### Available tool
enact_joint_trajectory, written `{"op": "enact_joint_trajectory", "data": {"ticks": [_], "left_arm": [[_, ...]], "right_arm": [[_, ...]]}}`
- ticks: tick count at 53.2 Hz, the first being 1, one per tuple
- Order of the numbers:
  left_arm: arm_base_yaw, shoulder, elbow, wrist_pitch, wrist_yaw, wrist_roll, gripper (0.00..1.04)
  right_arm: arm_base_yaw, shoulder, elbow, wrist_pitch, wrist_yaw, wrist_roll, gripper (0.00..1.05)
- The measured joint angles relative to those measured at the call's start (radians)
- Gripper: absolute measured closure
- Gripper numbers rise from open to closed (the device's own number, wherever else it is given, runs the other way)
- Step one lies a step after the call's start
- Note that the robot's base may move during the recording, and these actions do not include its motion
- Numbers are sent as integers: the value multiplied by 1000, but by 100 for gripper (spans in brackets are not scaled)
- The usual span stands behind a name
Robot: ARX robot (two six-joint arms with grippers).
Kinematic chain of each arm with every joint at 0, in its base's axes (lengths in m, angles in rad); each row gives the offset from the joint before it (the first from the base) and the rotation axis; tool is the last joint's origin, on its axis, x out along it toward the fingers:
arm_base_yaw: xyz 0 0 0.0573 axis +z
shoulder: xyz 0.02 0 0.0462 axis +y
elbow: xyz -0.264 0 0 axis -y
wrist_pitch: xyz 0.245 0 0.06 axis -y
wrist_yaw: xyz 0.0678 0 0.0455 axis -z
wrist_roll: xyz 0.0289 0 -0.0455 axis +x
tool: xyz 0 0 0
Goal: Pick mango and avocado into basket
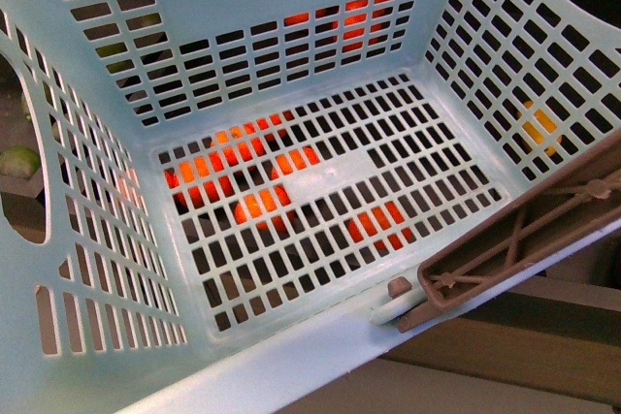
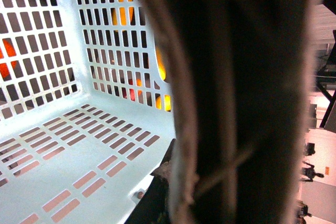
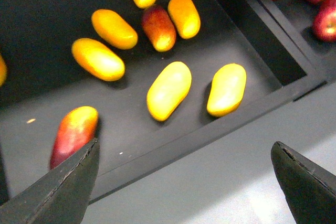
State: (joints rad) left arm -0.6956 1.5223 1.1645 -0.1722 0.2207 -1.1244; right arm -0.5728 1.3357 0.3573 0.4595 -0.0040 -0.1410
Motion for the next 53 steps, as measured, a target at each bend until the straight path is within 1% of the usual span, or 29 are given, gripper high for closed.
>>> {"op": "enact_joint_trajectory", "data": {"ticks": [3, 7, 17, 25, 38, 49, 53], "left_arm": [[0, 0, 0, 0, 1, -1, 100], [0, 0, 0, 0, 0, -1, 100], [0, 0, 0, 0, -3, 0, 100], [0, 0, 0, 0, -2, 0, 100], [0, 0, 0, 0, -3, 1, 100], [0, 0, 0, 0, -3, 1, 100], [0, 0, 0, 0, -3, 0, 100]], "right_arm": [[-8, 123, 51, 51, -6, -65, 9], [-9, 255, 120, 60, -21, -129, 9], [27, 523, 307, 5, -87, -255, 9], [76, 711, 483, -54, -110, -319, 9], [130, 950, 719, -115, -97, -326, 9], [185, 1121, 935, -198, -110, -287, 9], [196, 1149, 984, -215, -113, -275, 9]]}}
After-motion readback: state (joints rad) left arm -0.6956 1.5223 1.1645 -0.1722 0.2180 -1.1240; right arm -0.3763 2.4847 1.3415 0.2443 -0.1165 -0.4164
